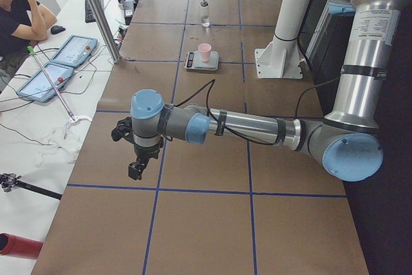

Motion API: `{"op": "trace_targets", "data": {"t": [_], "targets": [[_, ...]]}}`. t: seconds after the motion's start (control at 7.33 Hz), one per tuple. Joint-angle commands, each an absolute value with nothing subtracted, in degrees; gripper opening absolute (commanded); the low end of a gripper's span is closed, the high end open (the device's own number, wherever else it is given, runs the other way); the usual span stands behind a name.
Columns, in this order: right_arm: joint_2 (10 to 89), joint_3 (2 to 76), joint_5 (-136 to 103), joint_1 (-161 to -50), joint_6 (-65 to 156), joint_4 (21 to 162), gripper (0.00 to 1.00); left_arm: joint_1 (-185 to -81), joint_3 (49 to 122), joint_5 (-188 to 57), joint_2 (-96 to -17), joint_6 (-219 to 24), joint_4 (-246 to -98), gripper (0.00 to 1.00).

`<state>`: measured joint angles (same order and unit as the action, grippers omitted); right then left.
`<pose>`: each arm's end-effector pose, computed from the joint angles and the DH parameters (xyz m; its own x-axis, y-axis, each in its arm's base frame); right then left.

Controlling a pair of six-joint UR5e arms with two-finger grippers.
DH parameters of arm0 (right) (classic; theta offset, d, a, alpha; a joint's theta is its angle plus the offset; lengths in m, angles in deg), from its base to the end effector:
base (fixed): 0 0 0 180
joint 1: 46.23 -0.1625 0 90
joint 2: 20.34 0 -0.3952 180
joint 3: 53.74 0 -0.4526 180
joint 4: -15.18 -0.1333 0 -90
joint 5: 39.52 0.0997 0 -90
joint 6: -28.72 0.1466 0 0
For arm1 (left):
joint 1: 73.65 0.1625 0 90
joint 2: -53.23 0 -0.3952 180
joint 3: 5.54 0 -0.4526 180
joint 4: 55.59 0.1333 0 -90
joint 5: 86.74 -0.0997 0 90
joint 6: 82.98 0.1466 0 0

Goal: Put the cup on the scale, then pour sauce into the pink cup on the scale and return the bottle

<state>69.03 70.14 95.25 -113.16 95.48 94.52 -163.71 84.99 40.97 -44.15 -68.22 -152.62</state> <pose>-0.1767 -0.4915 0.3039 0.4343 0.3049 0.8476 -0.3113 0.9338 -0.1764 -0.0443 -0.6252 0.5785 0.7654 0.3978 -0.5058 -0.2006 0.8943 0.3999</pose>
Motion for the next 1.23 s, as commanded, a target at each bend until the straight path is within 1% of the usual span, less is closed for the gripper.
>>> {"op": "trace_targets", "data": {"t": [0.0,0.14,0.41,0.82,0.95,1.09], "targets": [[67.8,63.6,99.4,-120.8,83.7,94.6,1.00,-163.7,85.1,41.0,-44.1,-68.2,-152.5,1.00],[67.8,59.1,102.9,-124.8,74.3,94.6,1.00,-163.7,85.2,41.0,-44.1,-68.2,-152.5,1.00],[67.9,52.2,103.8,-130.7,57.4,94.6,1.00,-163.7,85.2,41.1,-43.9,-68.1,-152.6,1.00],[68.3,42.0,98.1,-135.1,32.5,95.1,1.00,-163.7,85.1,41.1,-43.4,-68.0,-152.7,1.00],[68.3,42.2,94.5,-134.4,28.3,99.3,1.00,-163.8,85.0,41.1,-43.2,-68.0,-152.8,1.00],[69.0,42.1,94.5,-135.9,22.3,105.1,1.00,-163.8,85.0,41.0,-43.1,-68.0,-152.8,1.00]]}}
